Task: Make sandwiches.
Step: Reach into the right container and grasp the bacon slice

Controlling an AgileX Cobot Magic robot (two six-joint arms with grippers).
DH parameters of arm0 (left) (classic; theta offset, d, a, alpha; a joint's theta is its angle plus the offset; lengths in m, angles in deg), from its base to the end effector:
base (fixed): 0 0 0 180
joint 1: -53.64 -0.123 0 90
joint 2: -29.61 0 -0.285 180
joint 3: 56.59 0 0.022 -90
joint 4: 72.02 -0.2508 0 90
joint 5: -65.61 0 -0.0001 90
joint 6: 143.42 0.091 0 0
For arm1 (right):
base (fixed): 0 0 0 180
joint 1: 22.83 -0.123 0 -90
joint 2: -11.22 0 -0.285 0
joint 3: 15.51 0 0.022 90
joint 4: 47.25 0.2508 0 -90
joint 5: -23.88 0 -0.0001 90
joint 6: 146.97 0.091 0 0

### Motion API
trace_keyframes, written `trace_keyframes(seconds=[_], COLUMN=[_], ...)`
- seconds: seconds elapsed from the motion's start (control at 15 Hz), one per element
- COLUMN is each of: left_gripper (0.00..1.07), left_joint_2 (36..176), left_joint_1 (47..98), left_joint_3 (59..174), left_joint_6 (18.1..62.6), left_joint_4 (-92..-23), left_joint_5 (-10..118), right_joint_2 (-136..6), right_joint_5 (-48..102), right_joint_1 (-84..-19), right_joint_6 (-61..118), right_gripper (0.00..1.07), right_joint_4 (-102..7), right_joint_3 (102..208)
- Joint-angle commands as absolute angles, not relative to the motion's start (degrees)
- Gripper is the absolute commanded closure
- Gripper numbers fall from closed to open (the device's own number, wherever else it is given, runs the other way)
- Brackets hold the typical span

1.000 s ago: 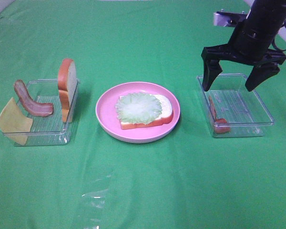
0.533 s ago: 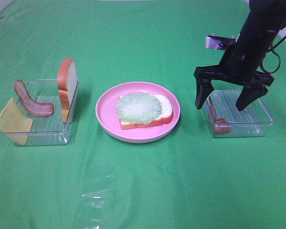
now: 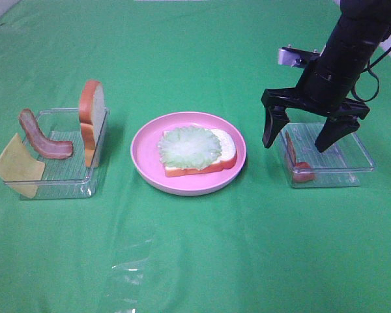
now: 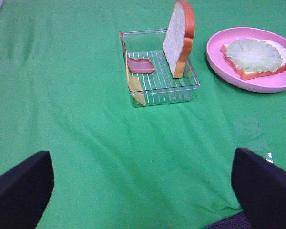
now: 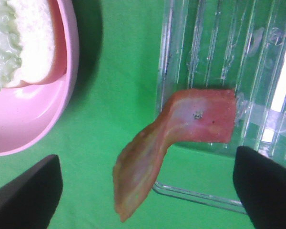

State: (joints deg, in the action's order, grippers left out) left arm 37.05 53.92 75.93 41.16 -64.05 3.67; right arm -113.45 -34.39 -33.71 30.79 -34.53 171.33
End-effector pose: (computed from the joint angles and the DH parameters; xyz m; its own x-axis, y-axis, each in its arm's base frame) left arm -0.0094 -0.0111 0.2815 -0.4465 0.0162 -0.8946 0.1206 0.9918 -0.0422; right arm 0.3907 0.0925 0.1707 -0.9917 -0.1116 -0.0642 -0.1220 0.9737 0.1924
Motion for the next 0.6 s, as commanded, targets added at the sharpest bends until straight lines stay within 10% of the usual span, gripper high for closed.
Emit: trace_keyframes(seconds=[0.07, 0.6], left_gripper=[0.14, 0.14], left_joint_2=[36.93, 36.93], left_joint_1=[53.81, 53.81], left_joint_3=[75.87, 75.87], left_joint_6=[41.11, 41.11], left_joint_4=[-63.83, -63.83], left_joint_5=[3.84, 3.84], right_joint_2=[-113.5, -113.5], right_joint_5=[-33.64, -32.33], right_joint_1=[-35.61, -36.47], right_joint_6=[29.88, 32.0], right_gripper=[0.16, 0.18], right_joint_4=[-35.27, -40.03], right_joint_3=[171.1, 171.1])
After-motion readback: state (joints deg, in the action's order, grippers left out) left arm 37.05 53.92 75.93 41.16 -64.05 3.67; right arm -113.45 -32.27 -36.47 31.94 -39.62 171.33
